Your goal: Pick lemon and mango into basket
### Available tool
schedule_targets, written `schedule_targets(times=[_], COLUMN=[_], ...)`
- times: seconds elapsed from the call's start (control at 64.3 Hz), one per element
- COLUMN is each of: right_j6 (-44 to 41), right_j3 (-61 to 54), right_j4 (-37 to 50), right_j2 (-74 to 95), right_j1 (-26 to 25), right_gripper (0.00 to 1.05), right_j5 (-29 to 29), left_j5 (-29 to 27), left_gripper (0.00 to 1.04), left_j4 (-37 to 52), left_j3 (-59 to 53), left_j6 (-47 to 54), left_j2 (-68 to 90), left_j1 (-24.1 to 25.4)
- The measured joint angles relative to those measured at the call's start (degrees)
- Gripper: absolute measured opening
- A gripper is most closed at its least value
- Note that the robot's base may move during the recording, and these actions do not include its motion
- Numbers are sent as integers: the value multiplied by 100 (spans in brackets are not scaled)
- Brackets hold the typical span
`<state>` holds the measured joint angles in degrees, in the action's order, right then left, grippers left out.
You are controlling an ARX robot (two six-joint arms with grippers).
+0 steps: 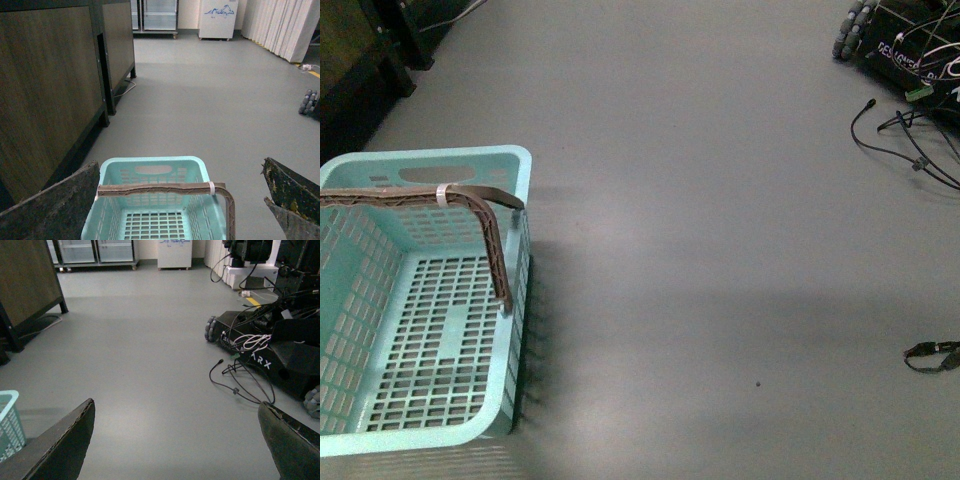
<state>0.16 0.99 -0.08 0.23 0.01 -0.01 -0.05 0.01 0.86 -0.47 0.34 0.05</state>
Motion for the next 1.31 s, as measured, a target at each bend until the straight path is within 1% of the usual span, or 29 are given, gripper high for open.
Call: schedule_targets(times=[0.747,0.778,0.809,0.825,0.856,0.871,0.903,0.965,1.058,1.089,1.12,1.136,1.183,1.214,1.245,1.276,1.307], right_j6=[0,-2,0,0,0,0,0,0,0,0,0,0,-2,0,0,-2,-2], right_j3=[0,0,0,0,0,0,0,0,0,0,0,0,0,0,0,0,0], right_j4=[0,0,0,0,0,0,0,0,0,0,0,0,0,0,0,0,0], right_j2=[0,0,0,0,-2,-2,0,-2,-2,-2,-2,-2,0,-2,-2,-2,-2], right_j1=[0,0,0,0,0,0,0,0,0,0,0,0,0,0,0,0,0], right_gripper=[96,96,96,96,96,96,96,96,96,96,96,96,96,96,96,96,96], right_j5=[0,0,2,4,-7,-11,-9,4,2,2,4,4,2,4,2,2,2], left_j5=[0,-118,-769,-916,-1292,-1377,-1438,-1523,-1556,-1462,-1211,-960,-522,-11,269,811,1080], left_gripper=[98,98,98,98,98,98,98,98,98,98,98,98,98,98,98,98,98], left_j4=[0,-181,-1145,-1392,-2269,-2605,-2955,-3110,-2844,-2632,-2544,-2496,-2455,-2396,-2264,-2000,-1812], left_j3=[2,59,472,603,1073,1255,1432,1497,1497,1497,1517,1530,1587,1681,1733,1818,1880], left_j6=[0,-107,-601,-815,-1427,-1705,-2020,-2509,-2618,-2618,-2638,-2651,-2767,-3025,-3161,-3359,-3484], left_j2=[0,109,610,796,1561,1908,2326,2887,3252,3364,3475,3550,3709,3886,4009,4205,4387], left_j1=[0,-46,-216,-245,-229,-166,-59,190,450,555,686,787,986,1193,1349,1585,1786])
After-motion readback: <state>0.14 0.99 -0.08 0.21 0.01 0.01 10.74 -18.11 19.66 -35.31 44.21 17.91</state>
